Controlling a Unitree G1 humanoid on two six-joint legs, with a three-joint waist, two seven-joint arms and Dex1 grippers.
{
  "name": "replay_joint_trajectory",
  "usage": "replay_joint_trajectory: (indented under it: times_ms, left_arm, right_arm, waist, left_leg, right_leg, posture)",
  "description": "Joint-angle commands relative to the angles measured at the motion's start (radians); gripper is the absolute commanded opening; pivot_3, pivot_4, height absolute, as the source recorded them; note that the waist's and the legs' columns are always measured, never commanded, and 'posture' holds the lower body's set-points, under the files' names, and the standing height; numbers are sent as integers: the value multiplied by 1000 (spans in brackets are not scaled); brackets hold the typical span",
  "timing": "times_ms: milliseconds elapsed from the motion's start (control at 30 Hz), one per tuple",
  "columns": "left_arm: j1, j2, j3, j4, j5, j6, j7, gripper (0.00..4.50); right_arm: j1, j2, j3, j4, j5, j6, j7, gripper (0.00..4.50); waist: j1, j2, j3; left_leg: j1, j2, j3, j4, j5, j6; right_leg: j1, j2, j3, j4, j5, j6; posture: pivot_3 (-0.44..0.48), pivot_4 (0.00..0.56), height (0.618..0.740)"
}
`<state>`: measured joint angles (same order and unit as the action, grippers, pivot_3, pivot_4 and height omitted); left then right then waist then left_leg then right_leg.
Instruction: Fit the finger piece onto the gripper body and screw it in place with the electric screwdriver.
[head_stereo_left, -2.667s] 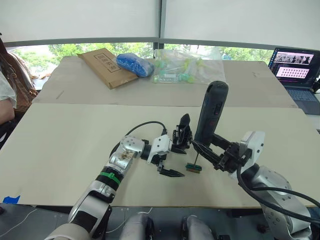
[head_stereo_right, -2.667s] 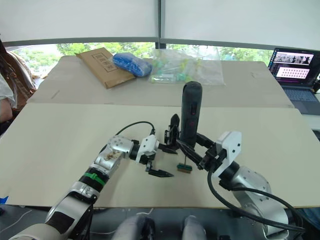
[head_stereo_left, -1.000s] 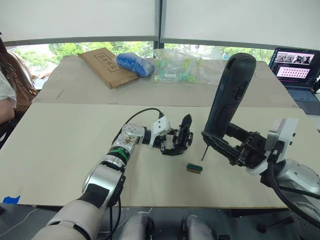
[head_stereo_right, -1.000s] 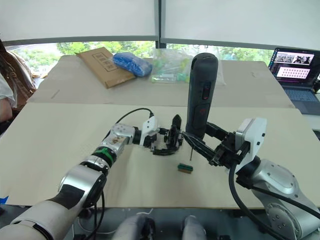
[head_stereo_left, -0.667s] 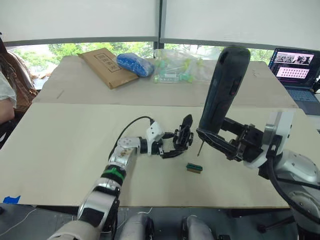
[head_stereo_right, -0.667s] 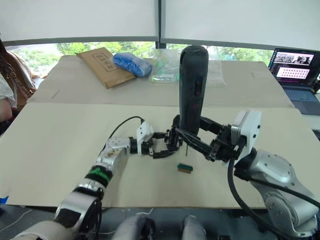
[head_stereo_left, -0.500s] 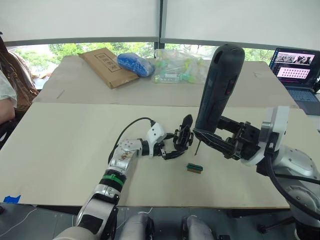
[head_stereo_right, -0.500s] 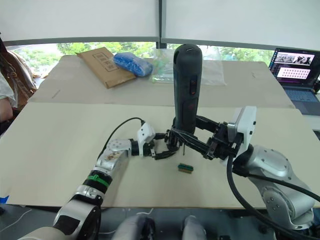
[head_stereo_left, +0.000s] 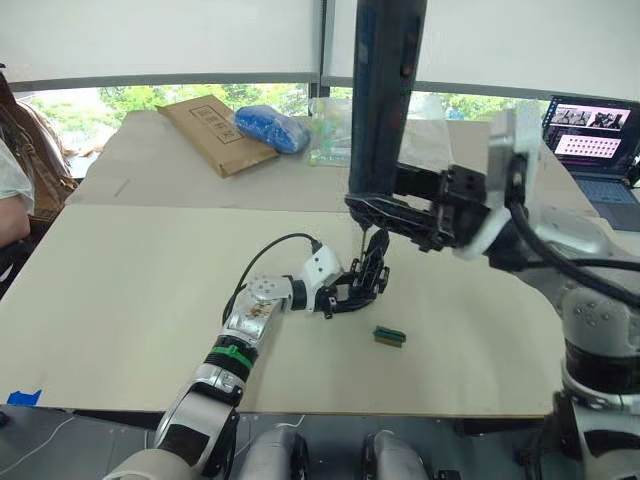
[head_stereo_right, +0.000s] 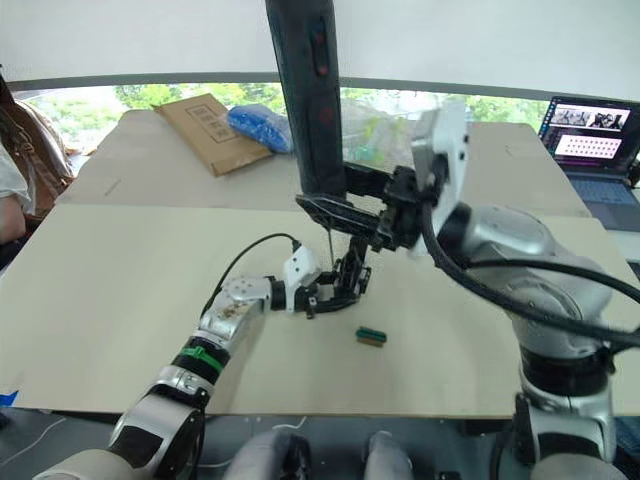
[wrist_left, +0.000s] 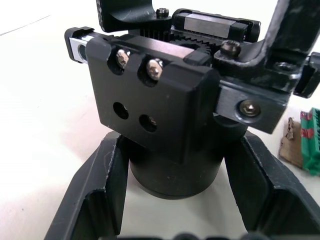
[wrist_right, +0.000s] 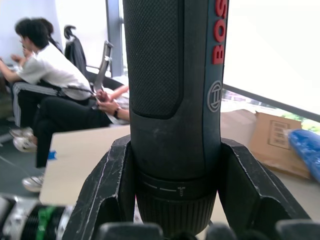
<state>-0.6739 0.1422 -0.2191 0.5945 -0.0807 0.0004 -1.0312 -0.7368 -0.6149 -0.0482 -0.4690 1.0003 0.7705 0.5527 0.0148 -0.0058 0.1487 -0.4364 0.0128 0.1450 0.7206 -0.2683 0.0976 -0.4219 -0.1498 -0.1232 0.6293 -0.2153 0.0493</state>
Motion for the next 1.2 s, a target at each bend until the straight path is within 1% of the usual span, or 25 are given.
replay_joint_trajectory:
  times_ms: [33,200,433,1200]
  left_arm:
    - [-33,-4,-11,39,1,-42,-33,2302]
    - [-52,-5,-4,82,1,-71,-42,2302]
    - [-49,-14,4,83,-5,-81,-33,2302]
    - [-53,-12,8,78,-4,-88,-27,2302]
  right_arm:
    - [-48,9,9,6,-36,-6,-4,1890]
    - [-26,13,67,9,-146,-49,31,1890]
    - [29,24,80,-2,-246,-86,76,1890]
    - [107,67,83,-12,-352,-130,160,1890]
  waist:
    - [0,0,0]
    - [-2,0,0]
    - [-2,0,0]
    - [-3,0,0]
  left_leg:
    - [0,0,0,0,0,0]
    - [-1,0,1,0,0,0]
    - [-1,0,1,0,0,0]
    - [-1,0,1,0,0,0]
  right_leg:
    - [0,0,0,0,0,0]
    - [0,0,0,1,0,1]
    - [0,1,0,1,0,1]
    - [0,0,0,0,0,1]
  posture:
    - [0,150,732]
    - [0,150,732]
    - [0,150,732]
    - [0,150,732]
